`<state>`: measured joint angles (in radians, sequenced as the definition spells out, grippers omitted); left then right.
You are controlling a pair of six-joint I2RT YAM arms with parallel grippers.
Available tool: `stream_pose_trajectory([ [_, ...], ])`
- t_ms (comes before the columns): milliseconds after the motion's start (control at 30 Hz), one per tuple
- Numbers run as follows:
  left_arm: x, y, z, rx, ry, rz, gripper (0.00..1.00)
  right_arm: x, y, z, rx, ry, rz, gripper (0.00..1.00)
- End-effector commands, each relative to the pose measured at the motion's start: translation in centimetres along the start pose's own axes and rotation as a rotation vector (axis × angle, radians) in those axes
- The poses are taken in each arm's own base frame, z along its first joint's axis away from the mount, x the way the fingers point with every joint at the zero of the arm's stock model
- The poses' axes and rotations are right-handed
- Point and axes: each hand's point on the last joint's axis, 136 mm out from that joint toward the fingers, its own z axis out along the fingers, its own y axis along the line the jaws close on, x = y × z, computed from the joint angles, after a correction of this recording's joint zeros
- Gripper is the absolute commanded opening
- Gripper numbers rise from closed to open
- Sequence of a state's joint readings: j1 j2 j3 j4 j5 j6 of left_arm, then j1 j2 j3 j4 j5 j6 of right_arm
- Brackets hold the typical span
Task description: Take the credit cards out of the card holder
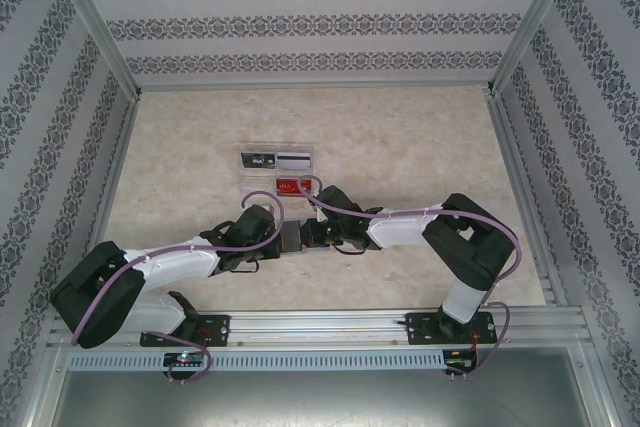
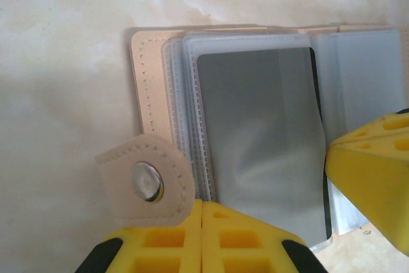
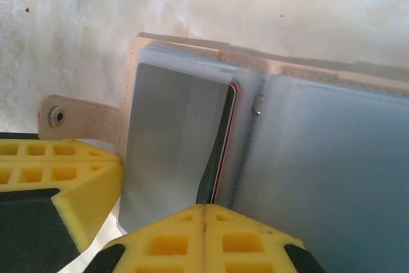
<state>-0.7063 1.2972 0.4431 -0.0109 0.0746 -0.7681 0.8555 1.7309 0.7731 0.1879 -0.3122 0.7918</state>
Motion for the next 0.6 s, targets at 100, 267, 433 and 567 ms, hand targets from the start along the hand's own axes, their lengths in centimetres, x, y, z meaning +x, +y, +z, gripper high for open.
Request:
stream_pose_trajectory([
  [100, 0.3, 0.7, 0.2, -0.015, 0.007, -0.025, 0.05, -0.2, 1.0, 0.1, -0.033, -0.007, -0.014, 0.0],
  [267, 0.4, 1.0, 0.2, -0.033, 0.009, -0.025, 0.03, -0.5, 0.3, -0.9, -0.023, -0.031, -0.003, 0.0],
  [433, 0.3, 1.0, 0.2, -0.031, 0.006, -0.026, 0.01, -0.6, 0.0, -1.5, -0.021, -0.039, -0.002, 0.0],
  [567, 0.3, 1.0, 0.2, -0.033, 0.007, -0.024, 0.01, -0.6, -0.1, -1.5, -0.022, -0.04, 0.001, 0.0],
])
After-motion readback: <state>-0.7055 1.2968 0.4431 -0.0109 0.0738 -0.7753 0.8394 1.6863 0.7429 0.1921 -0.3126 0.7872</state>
